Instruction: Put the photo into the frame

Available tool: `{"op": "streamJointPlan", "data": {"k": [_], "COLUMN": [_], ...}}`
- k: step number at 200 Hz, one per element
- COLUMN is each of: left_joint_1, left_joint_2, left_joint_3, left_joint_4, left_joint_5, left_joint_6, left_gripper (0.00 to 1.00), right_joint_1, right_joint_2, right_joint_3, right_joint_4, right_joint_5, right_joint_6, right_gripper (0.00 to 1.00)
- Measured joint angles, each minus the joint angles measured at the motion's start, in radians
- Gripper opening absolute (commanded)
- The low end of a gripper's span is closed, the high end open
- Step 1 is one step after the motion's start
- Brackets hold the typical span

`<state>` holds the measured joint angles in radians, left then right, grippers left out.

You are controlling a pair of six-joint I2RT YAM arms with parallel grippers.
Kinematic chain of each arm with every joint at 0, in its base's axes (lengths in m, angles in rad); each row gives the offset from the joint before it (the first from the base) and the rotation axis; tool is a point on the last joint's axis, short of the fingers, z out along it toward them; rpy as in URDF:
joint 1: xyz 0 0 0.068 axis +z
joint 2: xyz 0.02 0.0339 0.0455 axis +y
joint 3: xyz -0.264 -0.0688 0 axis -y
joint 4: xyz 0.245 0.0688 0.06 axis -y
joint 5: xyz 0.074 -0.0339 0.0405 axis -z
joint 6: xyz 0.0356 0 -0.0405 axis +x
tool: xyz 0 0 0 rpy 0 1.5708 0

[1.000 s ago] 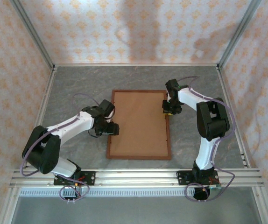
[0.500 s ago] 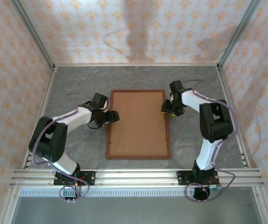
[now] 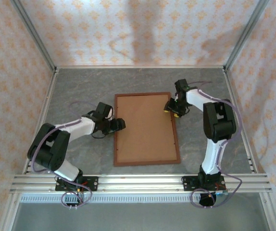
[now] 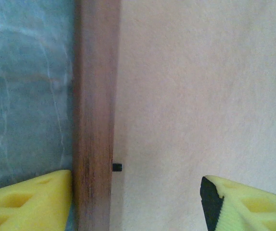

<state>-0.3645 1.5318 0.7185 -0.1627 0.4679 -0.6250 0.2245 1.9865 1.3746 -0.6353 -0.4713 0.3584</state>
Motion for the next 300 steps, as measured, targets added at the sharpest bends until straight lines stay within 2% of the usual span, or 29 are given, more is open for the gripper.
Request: {"op": "streamJointPlan", "data": {"k": [23,41,78,90,100,120,142,176,181,193,226,255,273,300], "left_joint_1": [-0.023,-0.037,-0.096,-0.108,-0.104,-0.061,0.056,0.183,0.195,0.217,0.249,0.249,0.255,0.260], "left_joint_2": [-0.069,-0.114,-0.200,-0.250,-0.298,-0.336,-0.285,-0.009,0.047,0.173,0.468,0.585,0.586,0.566], "left_joint_3": [-0.079,-0.126,-0.177,-0.169,-0.146,-0.079,0.007,0.242,0.288,0.402,0.665,0.761,0.772,0.716], "left_joint_4": [0.026,0.049,0.036,0.004,-0.039,-0.061,-0.026,0.012,0.014,0.009,-0.048,-0.123,-0.140,-0.123], "left_joint_5": [0.000,0.008,0.076,0.063,0.008,-0.094,-0.145,-0.171,-0.168,-0.153,-0.082,-0.033,0.014,0.019], "left_joint_6": [-0.015,-0.024,-0.005,0.015,0.047,0.082,0.104,0.156,0.168,0.189,0.238,0.288,0.301,0.330], "left_gripper": [0.69,0.69,0.72,0.76,0.80,0.82,0.85,0.92,0.92,0.92,0.93,0.90,0.81,0.58], "right_joint_1": [0.016,0.039,0.118,0.144,0.161,0.165,0.137,0.060,0.049,0.023,0.036,0.059,0.064,0.064], "right_joint_2": [0.075,0.146,0.288,0.287,0.260,0.139,-0.073,-0.399,-0.430,-0.492,-0.503,-0.475,-0.437,-0.360], "right_joint_3": [0.117,0.223,0.501,0.542,0.541,0.431,0.208,-0.140,-0.183,-0.294,-0.483,-0.529,-0.522,-0.465], "right_joint_4": [-0.048,0.017,0.075,0.057,0.043,0.019,0.009,0.035,0.044,0.064,0.125,0.176,0.222,0.238], "right_joint_5": [0.001,-0.010,-0.060,-0.047,-0.005,0.113,0.230,0.316,0.315,0.310,0.269,0.235,0.212,0.198], "right_joint_6": [0.010,0.012,0.005,-0.019,-0.044,-0.090,-0.121,-0.090,-0.074,-0.040,0.044,0.092,0.102,0.098], "right_gripper": [0.47,0.47,0.59,0.64,0.67,0.73,0.83,0.94,1.00,0.99,0.99,0.96,0.93,0.86]}}
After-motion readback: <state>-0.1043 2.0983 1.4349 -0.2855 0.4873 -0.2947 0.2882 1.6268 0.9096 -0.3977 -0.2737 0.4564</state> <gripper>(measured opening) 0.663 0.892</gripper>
